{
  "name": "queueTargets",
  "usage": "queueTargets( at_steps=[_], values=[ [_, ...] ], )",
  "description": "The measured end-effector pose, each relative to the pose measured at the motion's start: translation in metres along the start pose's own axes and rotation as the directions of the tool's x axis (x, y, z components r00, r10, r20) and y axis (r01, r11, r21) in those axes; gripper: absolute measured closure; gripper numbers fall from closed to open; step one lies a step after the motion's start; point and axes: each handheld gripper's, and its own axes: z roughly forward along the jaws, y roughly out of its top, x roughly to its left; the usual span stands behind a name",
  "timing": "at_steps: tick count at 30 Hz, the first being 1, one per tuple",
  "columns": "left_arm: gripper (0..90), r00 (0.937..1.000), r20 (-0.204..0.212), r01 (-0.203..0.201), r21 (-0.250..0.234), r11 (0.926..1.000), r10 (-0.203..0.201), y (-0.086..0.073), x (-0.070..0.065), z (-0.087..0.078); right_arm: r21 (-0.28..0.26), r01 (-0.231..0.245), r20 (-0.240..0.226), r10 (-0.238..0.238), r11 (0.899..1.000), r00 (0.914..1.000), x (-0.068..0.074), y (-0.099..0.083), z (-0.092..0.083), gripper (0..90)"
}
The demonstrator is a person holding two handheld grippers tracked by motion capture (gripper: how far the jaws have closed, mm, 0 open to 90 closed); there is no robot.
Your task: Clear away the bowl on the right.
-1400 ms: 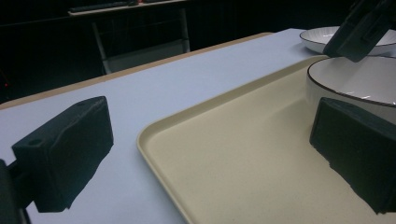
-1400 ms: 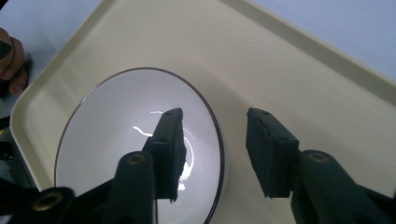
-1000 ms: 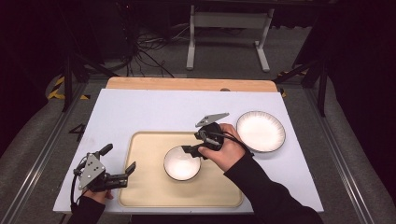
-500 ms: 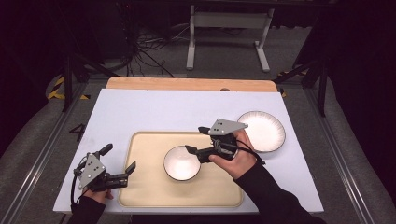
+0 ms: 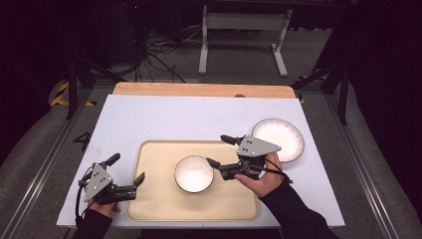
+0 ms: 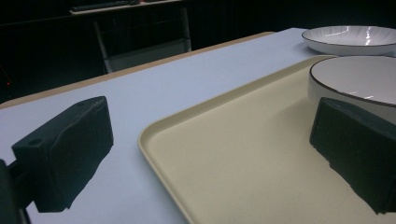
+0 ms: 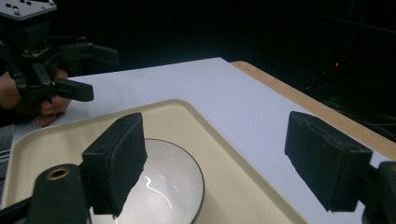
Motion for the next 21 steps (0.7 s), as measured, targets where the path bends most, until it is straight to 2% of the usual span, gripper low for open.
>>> queueTargets(
  at_steps=[13,21],
  values=[
    [0.1,1.0,-0.003,-0.001,0.005,1.0,0.001,0.0,0.0,0.0,-0.011,-0.015,0.079,0.016,1.0,0.9967,-0.017,-0.017,-0.031,19.4],
    [0.1,1.0,-0.004,0.0,0.006,1.0,0.0,0.0,0.0,0.0,-0.035,-0.006,0.138,0.011,0.999,0.9904,-0.023,-0.035,-0.046,18.9]
  ],
)
